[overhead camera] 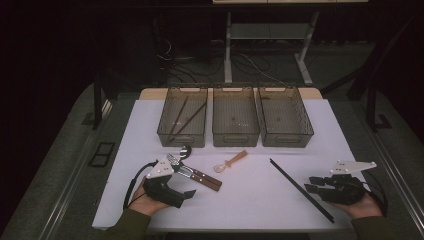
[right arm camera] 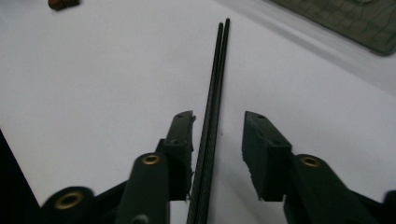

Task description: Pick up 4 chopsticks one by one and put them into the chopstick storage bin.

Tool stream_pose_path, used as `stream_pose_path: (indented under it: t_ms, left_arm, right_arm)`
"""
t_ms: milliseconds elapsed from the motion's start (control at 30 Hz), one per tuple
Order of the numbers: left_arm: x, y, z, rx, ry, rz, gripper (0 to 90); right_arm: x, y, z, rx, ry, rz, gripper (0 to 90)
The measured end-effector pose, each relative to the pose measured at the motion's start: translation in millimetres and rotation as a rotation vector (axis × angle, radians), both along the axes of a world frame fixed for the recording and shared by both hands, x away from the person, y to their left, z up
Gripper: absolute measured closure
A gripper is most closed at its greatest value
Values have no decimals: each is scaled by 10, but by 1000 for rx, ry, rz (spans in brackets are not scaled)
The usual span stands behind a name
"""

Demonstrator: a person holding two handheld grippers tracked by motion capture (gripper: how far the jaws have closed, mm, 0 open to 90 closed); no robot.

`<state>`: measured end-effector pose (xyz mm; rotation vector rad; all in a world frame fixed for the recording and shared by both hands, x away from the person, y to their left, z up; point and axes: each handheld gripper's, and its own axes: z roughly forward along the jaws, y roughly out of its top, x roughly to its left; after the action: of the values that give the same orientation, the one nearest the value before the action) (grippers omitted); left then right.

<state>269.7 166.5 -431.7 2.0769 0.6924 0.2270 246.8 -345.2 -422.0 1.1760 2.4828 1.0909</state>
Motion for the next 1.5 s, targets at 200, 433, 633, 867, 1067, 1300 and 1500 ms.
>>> stream_pose_path:
  t_ms: [200, 433, 633, 867, 1067, 1300, 1500]
  left_arm:
    - [4, -3, -1, 2, -2, -9, 0]
    - [3, -2, -2, 1, -1, -9, 0]
    - [5, -5, -6, 0, 2, -9, 0]
    - [4, -6, -7, 0, 0, -8, 0]
    - [4, -10, -9, 3, 4, -10, 0]
    - [3, -10, -7, 4, 3, -9, 0]
    - [2, -15, -9, 2, 3, -9, 0]
  right_arm:
    - [18, 53, -50, -41, 20, 17, 751]
    - [30, 77, -87, -63, 42, 32, 790]
    - [39, 87, -111, -82, 55, 32, 807]
    - [43, 86, -119, -97, 61, 35, 815]
    - [43, 90, -128, -99, 73, 32, 819]
    - [49, 84, -139, -109, 74, 29, 819]
    - [57, 77, -152, -131, 68, 28, 818]
